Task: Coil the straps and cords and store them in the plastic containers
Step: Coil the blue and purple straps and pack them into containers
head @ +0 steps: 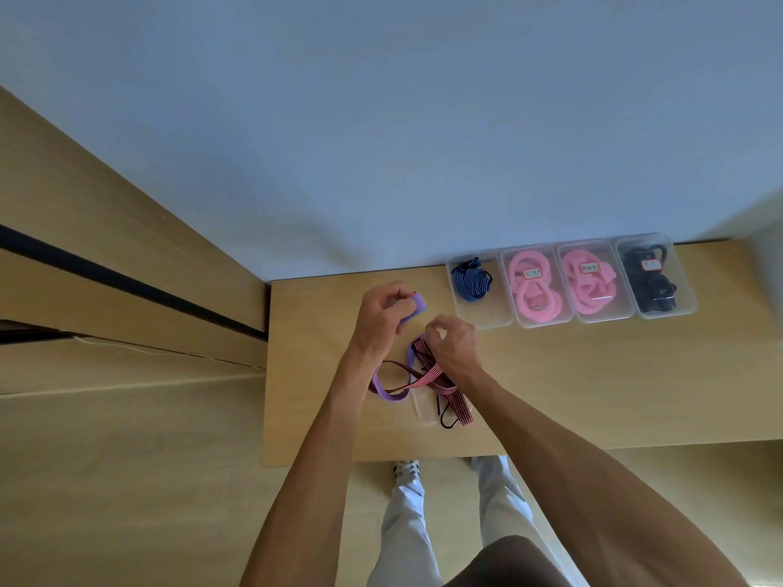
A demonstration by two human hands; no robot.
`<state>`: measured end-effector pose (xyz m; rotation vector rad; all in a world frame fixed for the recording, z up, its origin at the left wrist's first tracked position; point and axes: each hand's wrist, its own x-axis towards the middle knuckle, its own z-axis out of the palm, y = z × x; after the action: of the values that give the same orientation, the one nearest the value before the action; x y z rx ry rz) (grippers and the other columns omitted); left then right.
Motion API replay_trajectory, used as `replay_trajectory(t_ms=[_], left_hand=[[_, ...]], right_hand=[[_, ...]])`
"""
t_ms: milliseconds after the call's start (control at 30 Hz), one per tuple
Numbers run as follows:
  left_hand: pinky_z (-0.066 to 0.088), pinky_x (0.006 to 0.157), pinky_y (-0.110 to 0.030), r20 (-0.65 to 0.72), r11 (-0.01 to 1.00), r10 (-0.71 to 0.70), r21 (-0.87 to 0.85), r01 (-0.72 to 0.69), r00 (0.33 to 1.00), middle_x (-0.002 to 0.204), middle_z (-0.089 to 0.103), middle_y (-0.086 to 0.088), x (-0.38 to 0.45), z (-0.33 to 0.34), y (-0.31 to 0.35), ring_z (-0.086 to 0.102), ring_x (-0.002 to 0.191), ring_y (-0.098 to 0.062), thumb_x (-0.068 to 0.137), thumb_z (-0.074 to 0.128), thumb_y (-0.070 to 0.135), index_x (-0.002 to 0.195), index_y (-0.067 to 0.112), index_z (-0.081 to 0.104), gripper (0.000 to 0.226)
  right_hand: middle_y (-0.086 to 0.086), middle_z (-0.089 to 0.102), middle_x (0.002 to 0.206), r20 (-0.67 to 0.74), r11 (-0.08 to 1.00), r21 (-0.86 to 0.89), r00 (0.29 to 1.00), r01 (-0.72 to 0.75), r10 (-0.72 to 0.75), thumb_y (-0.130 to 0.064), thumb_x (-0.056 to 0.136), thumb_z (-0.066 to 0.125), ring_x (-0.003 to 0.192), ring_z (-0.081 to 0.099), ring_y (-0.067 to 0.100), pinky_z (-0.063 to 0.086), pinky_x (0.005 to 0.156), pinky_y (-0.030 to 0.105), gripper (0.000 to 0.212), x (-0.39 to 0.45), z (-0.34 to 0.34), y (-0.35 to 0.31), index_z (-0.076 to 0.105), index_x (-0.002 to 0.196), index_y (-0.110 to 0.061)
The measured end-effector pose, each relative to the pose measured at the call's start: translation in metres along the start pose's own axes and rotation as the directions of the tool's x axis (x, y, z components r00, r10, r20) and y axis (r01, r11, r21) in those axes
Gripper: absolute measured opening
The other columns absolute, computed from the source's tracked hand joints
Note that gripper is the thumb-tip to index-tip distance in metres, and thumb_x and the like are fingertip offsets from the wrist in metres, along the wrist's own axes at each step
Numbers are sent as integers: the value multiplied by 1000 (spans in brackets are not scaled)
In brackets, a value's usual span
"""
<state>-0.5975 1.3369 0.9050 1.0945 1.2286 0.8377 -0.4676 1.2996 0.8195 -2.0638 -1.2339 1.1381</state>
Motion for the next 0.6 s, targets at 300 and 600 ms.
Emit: replay_trajectory(t_ms=[300,600], left_hand=[[41,53,-20,-274,952,-103,253,175,956,56,60,10,3,-6,-61,52,50,-6,86,58,5,70,18,63,21],[48,95,-42,-583,635,22,635,439,812,141,46,-16,-24,-33,-139,49,125,-35,86,60,1,128,7,54,42]], right_hand=[[10,65,117,245,925,-377,956,-56,158,-9,84,59,106,62,32,52,85,36,39,-13,2,34,66,121,-16],[8,41,145,453,516,-726,881,454,-138,-27,84,64,141,28,30,19,117,45,34,-16,25,67,68,117,-23]])
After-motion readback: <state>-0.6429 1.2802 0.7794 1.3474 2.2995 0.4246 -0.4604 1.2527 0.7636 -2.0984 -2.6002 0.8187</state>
